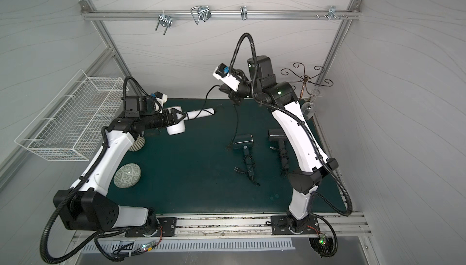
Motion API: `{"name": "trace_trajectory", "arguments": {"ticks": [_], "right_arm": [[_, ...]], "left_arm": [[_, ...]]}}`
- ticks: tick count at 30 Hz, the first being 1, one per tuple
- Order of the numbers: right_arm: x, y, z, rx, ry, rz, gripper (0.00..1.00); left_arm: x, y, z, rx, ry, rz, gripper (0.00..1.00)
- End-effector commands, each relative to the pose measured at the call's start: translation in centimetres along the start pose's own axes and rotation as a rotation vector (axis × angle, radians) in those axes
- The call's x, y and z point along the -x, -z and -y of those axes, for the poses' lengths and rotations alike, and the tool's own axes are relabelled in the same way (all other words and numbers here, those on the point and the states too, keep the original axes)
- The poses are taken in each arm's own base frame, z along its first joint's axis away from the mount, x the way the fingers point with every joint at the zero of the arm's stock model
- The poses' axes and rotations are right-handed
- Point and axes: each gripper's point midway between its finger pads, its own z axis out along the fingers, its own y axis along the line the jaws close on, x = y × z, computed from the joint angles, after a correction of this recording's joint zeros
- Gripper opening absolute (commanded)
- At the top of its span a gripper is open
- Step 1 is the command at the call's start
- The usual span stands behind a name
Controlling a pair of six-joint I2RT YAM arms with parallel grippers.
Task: Wrap the cord around the hair dryer
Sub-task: Wrap the power cord around the hair dryer.
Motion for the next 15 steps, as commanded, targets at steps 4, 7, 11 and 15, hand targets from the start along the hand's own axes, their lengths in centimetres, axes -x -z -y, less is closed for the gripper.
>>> {"name": "trace_trajectory", "arguments": {"ticks": [4, 7, 11, 15], "right_arm": [[0.3, -1.7, 3.7, -0.076, 0.123, 0.046, 0.00], [-0.2, -2.9, 4.0, -0.061, 0.118, 0.055, 0.00], [-2.3, -4.4, 3.7, -0.013, 0.079, 0.033, 0.00], [-3.2, -5.1, 2.8, 0.055, 0.005, 0.044, 0.00]], "left_arm": [[-3.4, 3.4, 7.5, -0.258, -0.206, -0.082, 0.00], [-3.9, 4.3, 10.7, -0.378, -0.263, -0.115, 0.00], [-3.9, 5.2, 13.2, -0.450, -0.317, -0.137, 0.00], [-2.7, 6.2, 15.3, -0.548, -0.336, -0.101, 0.00]]}}
